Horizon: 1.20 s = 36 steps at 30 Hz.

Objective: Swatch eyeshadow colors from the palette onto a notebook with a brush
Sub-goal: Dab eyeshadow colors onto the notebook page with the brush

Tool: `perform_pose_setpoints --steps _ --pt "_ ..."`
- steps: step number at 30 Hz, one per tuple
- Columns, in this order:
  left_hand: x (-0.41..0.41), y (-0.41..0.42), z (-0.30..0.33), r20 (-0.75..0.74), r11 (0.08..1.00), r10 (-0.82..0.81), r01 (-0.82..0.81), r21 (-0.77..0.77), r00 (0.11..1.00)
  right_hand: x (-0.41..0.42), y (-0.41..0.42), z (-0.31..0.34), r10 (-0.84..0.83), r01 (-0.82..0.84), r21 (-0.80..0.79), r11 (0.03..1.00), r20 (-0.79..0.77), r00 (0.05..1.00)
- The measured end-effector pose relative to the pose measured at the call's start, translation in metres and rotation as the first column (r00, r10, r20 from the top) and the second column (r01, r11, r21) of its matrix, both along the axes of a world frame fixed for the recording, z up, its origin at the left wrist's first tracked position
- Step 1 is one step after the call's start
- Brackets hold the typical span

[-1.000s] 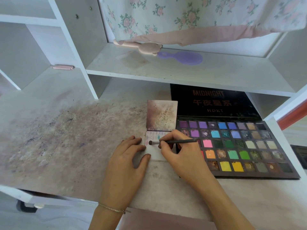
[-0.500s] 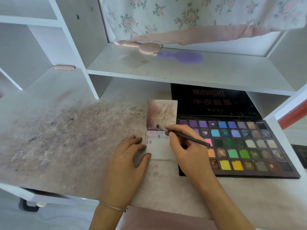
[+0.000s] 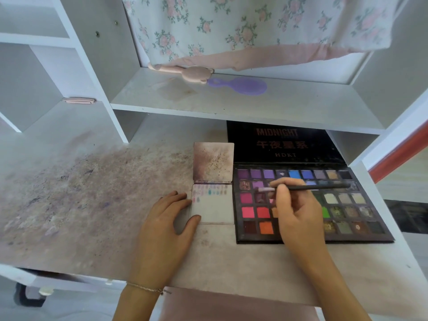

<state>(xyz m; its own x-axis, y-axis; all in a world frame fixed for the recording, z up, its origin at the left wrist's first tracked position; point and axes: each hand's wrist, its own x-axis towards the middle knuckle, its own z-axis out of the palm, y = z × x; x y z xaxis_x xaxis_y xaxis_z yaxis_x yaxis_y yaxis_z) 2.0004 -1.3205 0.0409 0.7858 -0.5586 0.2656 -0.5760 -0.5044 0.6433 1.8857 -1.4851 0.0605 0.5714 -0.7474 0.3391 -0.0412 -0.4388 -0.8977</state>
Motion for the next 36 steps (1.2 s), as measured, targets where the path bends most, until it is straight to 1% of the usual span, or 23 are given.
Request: perform_pose_setpoints --steps 2,4,8,11,14,17,19,22,24,26,28,31,33,36 --pt "0.0 0.0 0.0 0.009 1.0 -0.006 0.005 0.017 1.0 -0.012 -0.01 -0.001 -0.068 0.067 -0.067 0.995 -0.013 0.998" --pt "0.0 0.0 0.0 0.012 0.999 -0.013 0.012 0.034 1.0 -0.021 -0.019 -0.002 -0.106 0.098 -0.128 0.987 -0.056 0.993" --pt "0.0 -0.001 0.001 0.01 0.998 -0.013 0.012 0.057 1.0 -0.029 -0.025 -0.008 -0.155 0.14 -0.126 0.982 -0.12 0.981" --pt "-0.001 -0.001 0.001 0.011 0.998 -0.01 0.01 0.056 1.0 -0.026 -0.025 -0.011 -0.133 0.113 -0.13 0.985 -0.149 0.98" --pt "0.0 -0.001 0.001 0.001 0.999 -0.005 0.005 0.053 1.0 -0.025 -0.025 -0.01 -0.117 0.092 -0.169 0.981 -0.145 0.982" --pt "0.0 -0.002 0.0 0.0 0.999 -0.002 0.002 0.046 1.0 -0.025 -0.026 -0.011 -0.102 0.06 -0.193 0.979 -0.216 0.971" --pt "0.0 -0.002 0.0 0.005 0.999 -0.002 0.002 0.041 1.0 -0.025 -0.027 -0.013 -0.124 0.075 -0.195 0.978 -0.251 0.96" --pt "0.0 -0.001 0.0 0.009 0.999 -0.004 0.003 0.034 1.0 -0.025 -0.027 -0.012 -0.161 0.127 -0.17 0.977 -0.203 0.966" --pt "0.0 -0.001 -0.001 0.008 1.0 -0.003 0.003 0.031 1.0 -0.025 -0.025 -0.011 -0.137 0.107 -0.165 0.98 -0.182 0.974" --pt "0.0 -0.001 -0.001 0.009 1.0 0.001 -0.001 0.03 1.0 -0.025 -0.025 -0.011 -0.12 0.081 -0.179 0.98 -0.215 0.969" --pt "0.0 -0.002 -0.001 0.015 0.999 0.001 -0.002 0.037 1.0 -0.026 -0.026 -0.011 -0.136 0.098 -0.172 0.98 -0.228 0.964" --pt "0.001 -0.001 -0.002 0.02 0.999 0.0 -0.001 0.044 1.0 -0.026 -0.026 -0.011 -0.162 0.145 -0.109 0.983 -0.172 0.972" --pt "0.001 -0.001 -0.003 0.015 0.999 0.001 -0.001 0.041 1.0 -0.026 -0.023 -0.007 -0.133 0.123 -0.084 0.989 -0.121 0.984" --pt "0.001 -0.001 -0.002 0.014 0.999 0.0 -0.001 0.043 1.0 -0.022 -0.014 -0.001 -0.066 0.062 -0.099 0.993 -0.039 0.997"
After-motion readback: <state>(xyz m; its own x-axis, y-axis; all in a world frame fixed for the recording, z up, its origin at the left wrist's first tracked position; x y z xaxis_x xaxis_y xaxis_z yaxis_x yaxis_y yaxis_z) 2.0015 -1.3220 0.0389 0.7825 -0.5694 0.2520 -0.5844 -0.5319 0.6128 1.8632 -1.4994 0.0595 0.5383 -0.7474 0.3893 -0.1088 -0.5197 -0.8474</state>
